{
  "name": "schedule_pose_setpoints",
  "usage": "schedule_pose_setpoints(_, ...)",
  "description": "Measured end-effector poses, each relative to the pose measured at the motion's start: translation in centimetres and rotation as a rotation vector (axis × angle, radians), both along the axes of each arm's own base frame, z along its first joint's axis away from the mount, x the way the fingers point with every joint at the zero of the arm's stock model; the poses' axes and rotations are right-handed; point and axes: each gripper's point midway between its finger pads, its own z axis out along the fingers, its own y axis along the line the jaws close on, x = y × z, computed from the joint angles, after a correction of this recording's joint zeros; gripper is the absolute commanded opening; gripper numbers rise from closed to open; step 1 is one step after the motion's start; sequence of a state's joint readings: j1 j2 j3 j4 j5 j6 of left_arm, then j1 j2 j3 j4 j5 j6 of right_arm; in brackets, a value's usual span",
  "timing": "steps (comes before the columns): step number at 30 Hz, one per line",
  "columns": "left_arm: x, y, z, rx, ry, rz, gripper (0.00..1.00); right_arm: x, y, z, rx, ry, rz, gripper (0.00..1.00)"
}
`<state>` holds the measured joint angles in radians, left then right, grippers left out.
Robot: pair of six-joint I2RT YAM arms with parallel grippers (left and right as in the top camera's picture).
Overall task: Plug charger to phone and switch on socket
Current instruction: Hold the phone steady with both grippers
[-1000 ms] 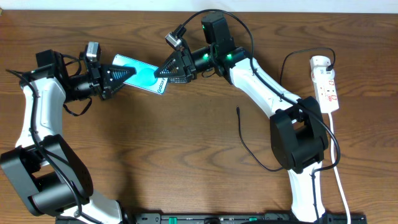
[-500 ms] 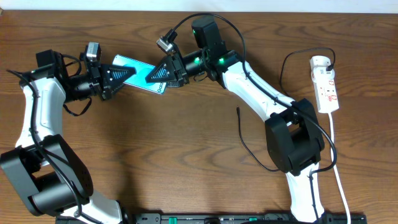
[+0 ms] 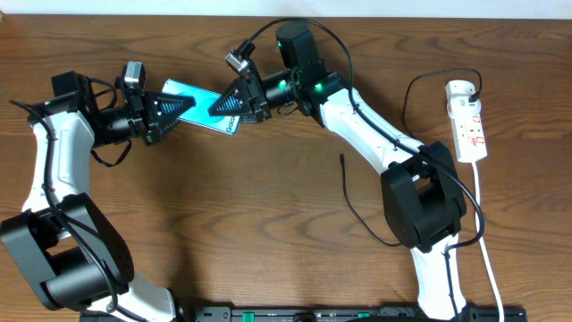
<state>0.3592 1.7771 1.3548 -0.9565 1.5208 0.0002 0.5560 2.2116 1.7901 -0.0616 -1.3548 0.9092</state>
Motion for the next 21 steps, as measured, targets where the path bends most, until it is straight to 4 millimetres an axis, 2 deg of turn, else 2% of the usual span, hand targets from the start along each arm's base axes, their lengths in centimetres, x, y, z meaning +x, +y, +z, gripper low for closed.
schedule_pose_setpoints(10,0.16,0.06,0.02,0.002,-0.007,0.001,0.07,0.43,0.19,0.29,-0.042,0.116,-0.032,0.42)
schedule_pose_setpoints(21,0.50,0.96,0.06,0.005,-0.014,0.025,0.07,0.99,0.35,0.02,-0.086,0.200,-0.077,0.44)
